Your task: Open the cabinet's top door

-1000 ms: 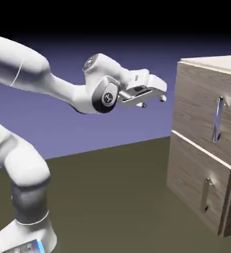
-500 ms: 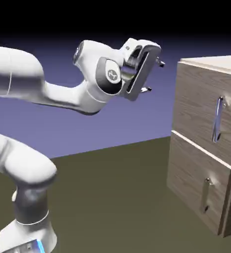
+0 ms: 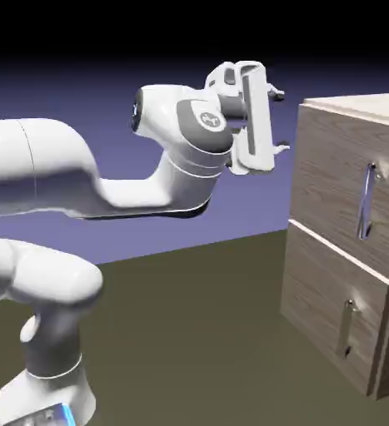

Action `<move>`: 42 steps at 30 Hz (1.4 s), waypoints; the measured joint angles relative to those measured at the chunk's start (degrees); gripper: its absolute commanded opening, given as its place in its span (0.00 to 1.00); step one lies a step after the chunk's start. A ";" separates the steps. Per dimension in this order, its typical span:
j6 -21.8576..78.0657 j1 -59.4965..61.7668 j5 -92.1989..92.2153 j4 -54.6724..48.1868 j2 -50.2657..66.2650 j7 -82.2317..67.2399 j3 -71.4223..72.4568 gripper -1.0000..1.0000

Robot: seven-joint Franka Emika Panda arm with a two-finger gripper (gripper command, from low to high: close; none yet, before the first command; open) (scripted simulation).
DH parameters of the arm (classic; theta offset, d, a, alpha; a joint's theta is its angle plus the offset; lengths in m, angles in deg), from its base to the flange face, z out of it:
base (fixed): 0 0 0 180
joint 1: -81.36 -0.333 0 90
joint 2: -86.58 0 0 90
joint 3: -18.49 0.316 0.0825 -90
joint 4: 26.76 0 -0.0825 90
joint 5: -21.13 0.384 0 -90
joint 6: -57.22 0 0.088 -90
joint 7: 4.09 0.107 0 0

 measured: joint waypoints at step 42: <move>22.86 -16.35 -54.89 0.83 -7.87 -20.96 -21.00 0.00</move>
